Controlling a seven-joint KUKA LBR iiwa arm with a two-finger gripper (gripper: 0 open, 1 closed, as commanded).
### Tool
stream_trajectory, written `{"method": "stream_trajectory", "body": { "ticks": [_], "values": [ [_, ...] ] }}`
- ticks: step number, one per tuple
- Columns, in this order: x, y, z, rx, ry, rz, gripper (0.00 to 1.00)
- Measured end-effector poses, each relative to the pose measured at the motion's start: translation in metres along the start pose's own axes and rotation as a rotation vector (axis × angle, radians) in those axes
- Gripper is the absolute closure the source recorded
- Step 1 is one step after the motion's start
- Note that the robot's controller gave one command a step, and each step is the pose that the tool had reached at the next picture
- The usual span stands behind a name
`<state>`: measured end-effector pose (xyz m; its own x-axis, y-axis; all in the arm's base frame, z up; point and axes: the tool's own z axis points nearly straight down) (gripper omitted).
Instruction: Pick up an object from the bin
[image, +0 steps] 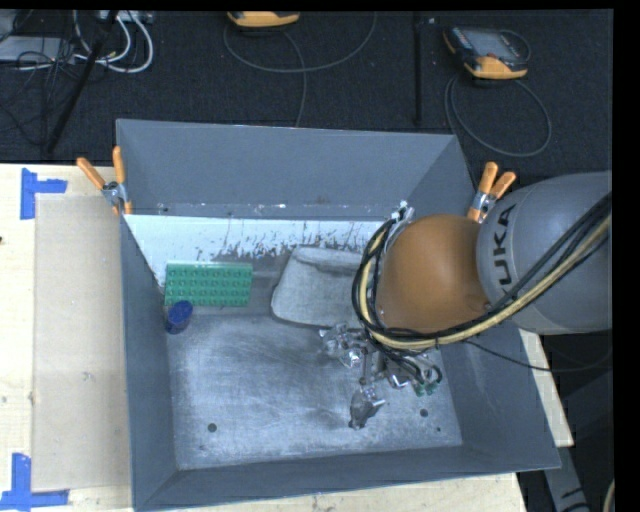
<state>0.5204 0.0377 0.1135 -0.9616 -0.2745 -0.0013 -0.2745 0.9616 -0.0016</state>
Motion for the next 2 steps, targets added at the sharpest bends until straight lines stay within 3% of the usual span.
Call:
{"method": "stream_trajectory", "body": {
  "ticks": [1, 2],
  "values": [
    [-0.0516, -0.0489, 0.0165, -0.001, -0.001, -0.228, 0.0],
    [-0.0516, -0.0488, 0.0156, -0.003, -0.001, -0.224, 1.0]
  ]
}}
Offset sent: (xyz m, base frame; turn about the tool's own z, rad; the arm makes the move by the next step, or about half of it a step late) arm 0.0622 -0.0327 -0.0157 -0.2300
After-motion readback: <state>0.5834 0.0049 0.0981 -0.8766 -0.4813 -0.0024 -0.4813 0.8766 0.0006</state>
